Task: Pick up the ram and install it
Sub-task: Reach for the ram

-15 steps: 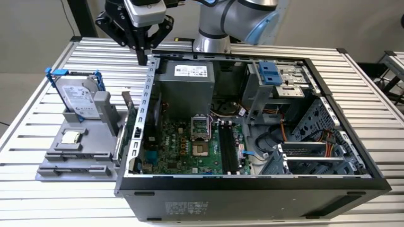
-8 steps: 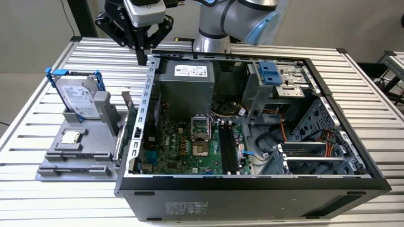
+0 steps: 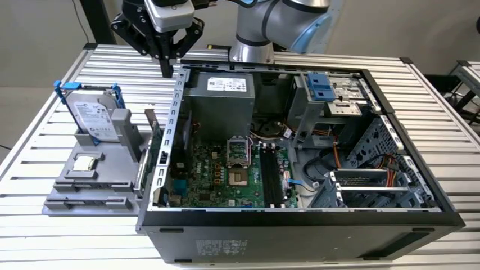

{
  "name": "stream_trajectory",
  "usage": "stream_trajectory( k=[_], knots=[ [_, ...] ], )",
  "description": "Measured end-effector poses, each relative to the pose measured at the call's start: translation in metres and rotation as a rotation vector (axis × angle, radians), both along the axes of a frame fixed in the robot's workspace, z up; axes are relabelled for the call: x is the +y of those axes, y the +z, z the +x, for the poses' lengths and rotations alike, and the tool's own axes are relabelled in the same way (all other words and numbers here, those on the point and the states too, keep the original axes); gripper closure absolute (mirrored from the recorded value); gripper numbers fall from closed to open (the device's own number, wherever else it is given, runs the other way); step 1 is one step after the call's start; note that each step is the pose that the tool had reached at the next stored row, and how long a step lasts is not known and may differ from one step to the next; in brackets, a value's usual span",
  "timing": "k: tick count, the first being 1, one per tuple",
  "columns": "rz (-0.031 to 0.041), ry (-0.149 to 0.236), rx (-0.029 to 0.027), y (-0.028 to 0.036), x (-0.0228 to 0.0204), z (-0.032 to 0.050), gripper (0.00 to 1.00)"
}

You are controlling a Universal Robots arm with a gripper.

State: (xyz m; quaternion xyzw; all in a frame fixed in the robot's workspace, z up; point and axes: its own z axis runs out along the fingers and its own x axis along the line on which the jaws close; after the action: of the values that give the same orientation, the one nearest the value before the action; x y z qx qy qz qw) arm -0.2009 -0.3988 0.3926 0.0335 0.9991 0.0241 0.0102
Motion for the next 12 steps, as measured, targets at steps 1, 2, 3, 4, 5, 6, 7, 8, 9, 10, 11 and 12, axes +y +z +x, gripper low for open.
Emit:
stream_trajectory(
  k=[1, 2, 3, 4, 5, 6, 7, 8, 9, 10, 11, 12],
  knots=[
    [-0.0001, 0.000, 0.0001, 0.0000, 0.0000, -0.0013, 1.00],
    [-0.0001, 0.000, 0.0001, 0.0001, 0.0000, -0.0028, 1.00],
    [0.0000, 0.000, 0.0000, 0.0000, 0.0000, -0.0044, 1.00],
    [0.0000, 0.000, 0.0000, 0.0000, 0.0000, -0.0059, 1.00],
    [0.0000, 0.000, 0.0001, 0.0000, 0.0000, -0.0073, 1.00],
    [0.0000, 0.000, 0.0001, 0.0000, 0.0000, -0.0088, 1.00],
    [0.0000, 0.000, 0.0000, 0.0000, 0.0000, -0.0103, 1.00],
    [0.0000, 0.000, 0.0000, 0.0000, 0.0000, -0.0119, 1.00],
    [0.0000, 0.000, 0.0000, 0.0000, 0.0000, -0.0133, 1.00],
    [-0.0001, 0.000, 0.0001, 0.0000, 0.0000, -0.0148, 1.00],
    [0.0000, 0.000, 0.0000, 0.0000, 0.0000, -0.0162, 1.00],
    [0.0000, 0.000, 0.0000, 0.0000, 0.0000, -0.0175, 1.00]
  ],
)
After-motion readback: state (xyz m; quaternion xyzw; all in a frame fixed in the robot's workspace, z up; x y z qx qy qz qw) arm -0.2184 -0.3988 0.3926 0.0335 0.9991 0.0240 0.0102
